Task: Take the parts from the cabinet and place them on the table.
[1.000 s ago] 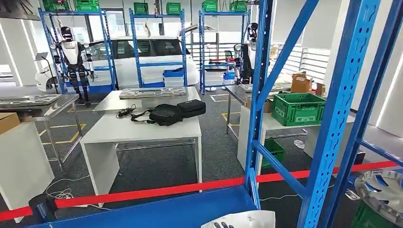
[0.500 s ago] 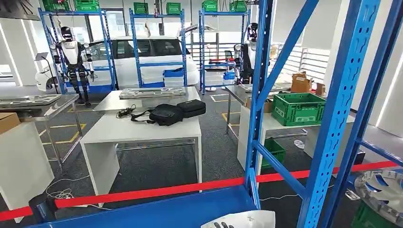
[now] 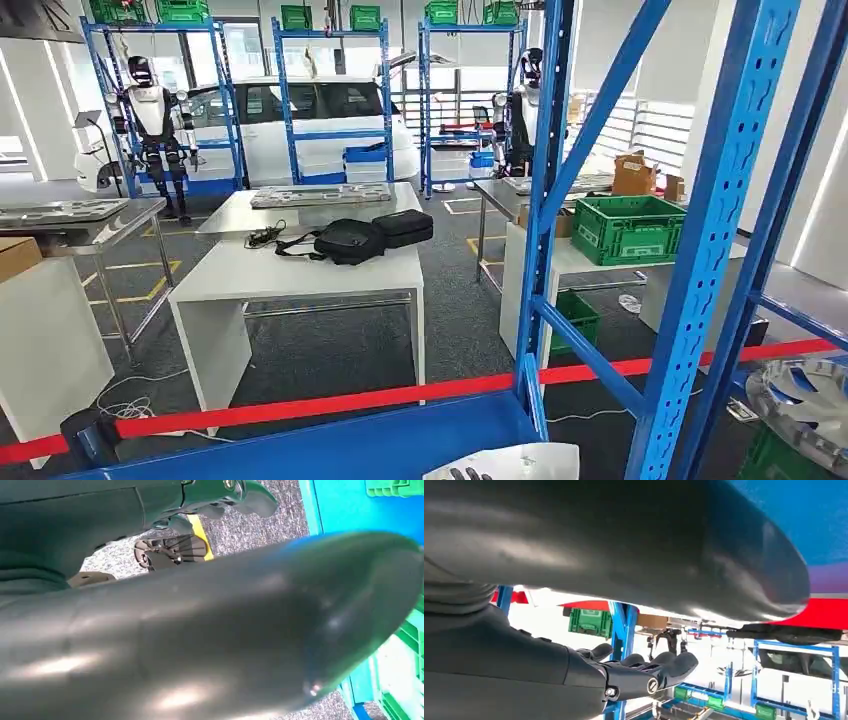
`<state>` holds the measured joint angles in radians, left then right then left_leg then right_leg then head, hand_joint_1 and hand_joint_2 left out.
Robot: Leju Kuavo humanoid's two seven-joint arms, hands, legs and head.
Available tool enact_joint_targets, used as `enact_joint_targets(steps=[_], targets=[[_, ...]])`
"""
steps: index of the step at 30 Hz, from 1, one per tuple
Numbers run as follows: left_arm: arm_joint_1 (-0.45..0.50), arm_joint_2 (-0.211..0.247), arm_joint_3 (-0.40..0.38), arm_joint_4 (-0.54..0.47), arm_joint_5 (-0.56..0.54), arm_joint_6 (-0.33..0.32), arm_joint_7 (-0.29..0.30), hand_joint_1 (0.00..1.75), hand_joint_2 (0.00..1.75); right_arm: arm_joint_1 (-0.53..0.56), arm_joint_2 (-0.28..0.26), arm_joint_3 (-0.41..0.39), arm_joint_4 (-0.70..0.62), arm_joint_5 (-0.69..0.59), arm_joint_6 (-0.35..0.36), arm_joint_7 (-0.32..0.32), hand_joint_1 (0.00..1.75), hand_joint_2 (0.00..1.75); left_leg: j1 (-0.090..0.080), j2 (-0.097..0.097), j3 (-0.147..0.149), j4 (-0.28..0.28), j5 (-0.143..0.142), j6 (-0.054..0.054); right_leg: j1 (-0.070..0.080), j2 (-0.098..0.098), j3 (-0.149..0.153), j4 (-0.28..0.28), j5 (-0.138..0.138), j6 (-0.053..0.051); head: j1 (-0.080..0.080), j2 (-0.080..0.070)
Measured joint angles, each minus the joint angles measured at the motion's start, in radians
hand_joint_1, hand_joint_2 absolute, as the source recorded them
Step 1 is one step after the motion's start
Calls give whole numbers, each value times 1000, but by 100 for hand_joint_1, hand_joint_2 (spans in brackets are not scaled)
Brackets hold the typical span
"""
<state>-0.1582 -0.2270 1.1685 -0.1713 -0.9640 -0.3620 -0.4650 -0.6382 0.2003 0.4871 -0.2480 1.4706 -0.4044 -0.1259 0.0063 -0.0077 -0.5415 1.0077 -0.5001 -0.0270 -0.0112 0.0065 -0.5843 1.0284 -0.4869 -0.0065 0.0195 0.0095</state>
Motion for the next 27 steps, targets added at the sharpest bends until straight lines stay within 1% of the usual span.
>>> enact_joint_targets(steps=[7,9,12,13,14,15,16,17,18,19,20,21,22,23,24,25,26,27], targets=[[0,0,0,0,0,2,2,0,0,4,0,0,0,-8,-1,0,0,0,0,0,0,0,0,0,0,0,0,0,0,0,0,0],[0,1,0,0,0,2,3,0,0,6,0,0,0,-13,-1,4,0,0,-2,-1,-2,5,-4,7,-6,0,1,-3,2,4,0,0],[1,2,0,0,0,1,6,0,0,9,0,0,0,-14,-3,6,0,0,-4,0,-3,7,-5,12,-7,0,1,-4,3,8,0,0],[1,2,0,0,0,0,6,0,0,10,0,0,0,-14,-3,5,0,0,-5,0,-4,7,-3,15,-8,0,2,-8,6,12,0,0],[0,2,0,0,0,0,5,0,0,9,0,0,0,-14,-3,3,0,0,-3,0,-1,-4,2,21,-6,0,6,-12,8,16,0,0],[2,1,0,0,0,-1,3,0,0,11,0,0,0,-16,-4,2,0,0,11,3,12,-22,13,25,-7,0,2,-8,1,18,0,0],[2,1,0,0,0,0,2,0,0,10,0,0,0,-17,-5,0,0,0,10,2,16,-30,16,29,-3,-2,-10,22,-17,21,2,0],[1,1,0,0,0,0,0,0,0,9,1,0,0,-21,-7,0,0,0,10,4,15,-30,17,30,-3,-2,-44,89,-52,22,2,0],[2,1,0,0,0,0,0,0,0,12,2,0,0,-26,-8,0,0,0,10,4,15,-29,16,31,-5,-2,-84,167,-83,25,4,0],[4,1,0,0,0,0,-1,0,0,18,1,0,0,-29,-9,1,0,0,10,4,15,-28,14,33,-6,-2,-126,246,-108,28,4,0],[5,1,0,0,0,0,-3,0,0,23,1,0,0,-32,-10,5,0,0,10,4,15,-27,13,32,-7,-2,-153,289,-111,30,5,0],[7,1,0,0,0,0,-4,0,0,26,1,0,0,-35,-10,7,0,0,13,2,16,-25,10,28,-10,-2,-157,280,-87,33,5,0],[8,1,0,0,0,0,-5,0,0,26,1,0,0,-35,-10,8,0,0,15,2,16,-21,6,25,-13,-2,-140,232,-50,35,5,0],[7,1,0,0,0,0,-6,0,0,23,1,0,0,-37,-10,12,0,0,19,0,17,-13,0,19,-17,-3,-98,141,4,37,5,0],[7,1,0,0,-4,0,-6,0,0,21,1,0,0,-43,-11,18,0,0,22,0,16,-3,-9,12,-20,-4,-57,51,46,41,5,0],[7,2,0,0,-6,0,-5,0,0,18,-1,-2,0,-49,-11,22,0,0,19,0,9,4,-16,2,-16,-3,-44,29,16,45,5,0],[4,2,0,0,-6,0,-1,0,0,14,-2,-3,0,-53,-11,23,0,0,13,-2,3,17,-21,-7,-15,1,-43,21,19,29,6,0],[3,2,0,0,-6,0,3,0,0,15,-5,-7,0,-59,-12,21,0,0,13,-1,3,16,-22,-9,-18,2,-46,20,21,22,-2,0]])
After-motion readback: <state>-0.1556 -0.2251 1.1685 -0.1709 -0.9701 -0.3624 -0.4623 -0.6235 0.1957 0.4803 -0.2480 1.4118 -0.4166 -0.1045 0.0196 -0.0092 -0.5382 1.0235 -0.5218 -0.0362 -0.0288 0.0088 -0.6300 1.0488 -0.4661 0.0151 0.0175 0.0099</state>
